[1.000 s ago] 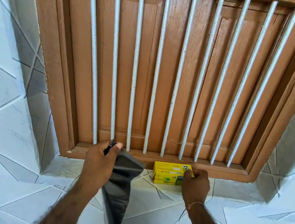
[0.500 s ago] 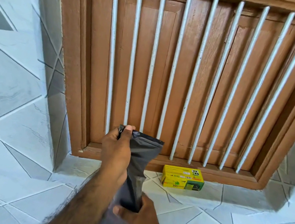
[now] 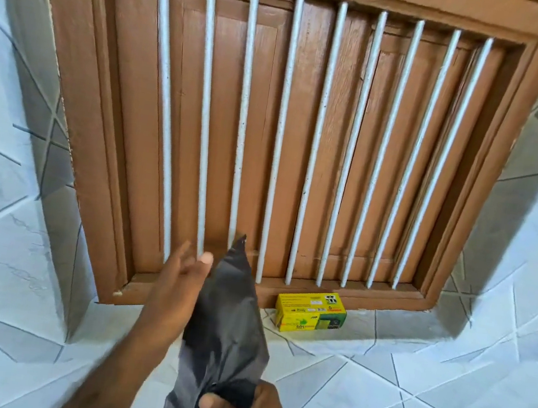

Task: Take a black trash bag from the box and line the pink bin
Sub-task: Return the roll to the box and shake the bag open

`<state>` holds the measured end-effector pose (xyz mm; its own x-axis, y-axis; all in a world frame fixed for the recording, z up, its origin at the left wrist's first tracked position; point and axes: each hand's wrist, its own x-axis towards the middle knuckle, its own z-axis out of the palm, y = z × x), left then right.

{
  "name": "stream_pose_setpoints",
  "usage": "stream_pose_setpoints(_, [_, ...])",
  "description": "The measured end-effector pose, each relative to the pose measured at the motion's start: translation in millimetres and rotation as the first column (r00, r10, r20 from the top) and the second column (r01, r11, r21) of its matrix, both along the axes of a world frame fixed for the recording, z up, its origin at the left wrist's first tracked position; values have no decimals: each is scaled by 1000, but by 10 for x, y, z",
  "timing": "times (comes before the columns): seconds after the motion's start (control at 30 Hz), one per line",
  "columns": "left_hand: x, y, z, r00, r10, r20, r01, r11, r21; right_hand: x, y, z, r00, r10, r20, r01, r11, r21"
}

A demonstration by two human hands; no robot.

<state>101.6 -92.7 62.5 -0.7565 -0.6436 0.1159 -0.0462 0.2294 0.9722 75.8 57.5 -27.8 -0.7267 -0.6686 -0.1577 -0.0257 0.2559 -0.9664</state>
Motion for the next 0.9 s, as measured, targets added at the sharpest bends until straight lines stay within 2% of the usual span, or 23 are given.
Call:
stream_pose_setpoints(0.03, [137,62,-174,996,-41,82,36,997,61,-14,27,22,999,-21,-36,18,998,-65])
stream_pose_setpoints(0.07, [271,145,-356,983,-125,134,95,973,209,-12,109,12,994,-49,-101,37,993,-110])
stream_pose_setpoints(0.1, [363,209,-519,960,-226,168,147,911,385,-4,176,18,991,-99,-89,81,980,-184])
stream_pose_setpoints(0.17, [579,368,-870,916,-381,122,251,784,568,10,340,-5,977,-214,11,207,933,-295])
stream_pose_setpoints(0.23, [767,556,-1008,893,-433,123,241,690,682,38,470,30,960,-278,35,272,897,-348])
stream_pose_setpoints(0.27, [816,675,-998,872,-473,125,293,710,640,36,534,58,962,-269,44,266,893,-362])
stream_pose_setpoints(0.33, [912,930,-966,906,-420,57,331,784,526,84,652,111,966,-190,177,246,886,-394])
stream_pose_setpoints(0.4, [1067,1152,-869,966,-257,-8,228,844,485,180,863,104,916,59,398,138,883,-448])
stream_pose_setpoints(0.43, [1070,1210,-868,991,-132,-29,132,889,438,229,975,65,874,170,456,71,883,-464])
stream_pose_setpoints(0.5, [1208,1390,-849,999,28,-34,-14,933,360,383,1221,-116,836,309,454,-81,887,-455])
stream_pose_setpoints(0.6, [1434,1717,-860,972,228,-54,-191,905,379,667,1462,-443,898,322,301,-231,925,-301])
stream_pose_setpoints(0.67, [1637,1937,-824,950,310,-28,-272,872,406,908,1592,-519,926,293,238,-247,947,-208])
stream_pose_setpoints(0.73, [1819,2018,-838,937,348,-27,-297,836,461,1090,1658,-507,929,273,249,-234,956,-175])
stream_pose_setpoints(0.8, [2015,2066,-852,940,340,-30,-277,811,516,1232,1706,-465,927,251,277,-207,962,-179])
stream_pose_setpoints(0.9, [2332,2176,-926,983,184,3,-144,764,629,1425,1727,-409,895,233,381,-120,947,-297])
